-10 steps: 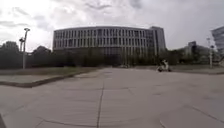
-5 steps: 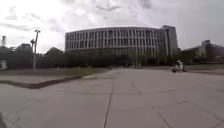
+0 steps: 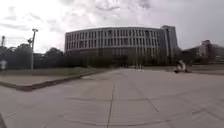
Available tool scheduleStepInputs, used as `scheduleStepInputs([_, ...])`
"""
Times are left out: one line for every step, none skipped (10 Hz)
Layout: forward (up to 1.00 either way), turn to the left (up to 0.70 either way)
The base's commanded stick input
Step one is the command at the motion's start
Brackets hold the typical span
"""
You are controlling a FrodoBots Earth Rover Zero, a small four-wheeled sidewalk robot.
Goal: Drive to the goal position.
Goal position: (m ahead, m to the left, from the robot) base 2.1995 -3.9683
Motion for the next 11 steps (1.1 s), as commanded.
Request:
scheduleStepInputs([0.7,-0.01])
scheduleStepInputs([0.7,-0.01])
scheduleStepInputs([0.7,-0.01])
scheduleStepInputs([0.7,-0.01])
scheduleStepInputs([0.7,-0.01])
scheduleStepInputs([0.7,-0.01])
scheduleStepInputs([0.7,-0.1])
scheduleStepInputs([0.7,-0.23])
scheduleStepInputs([0.7,-0.27])
scheduleStepInputs([0.7,-0.2])
scheduleStepInputs([0.7,-0.01])
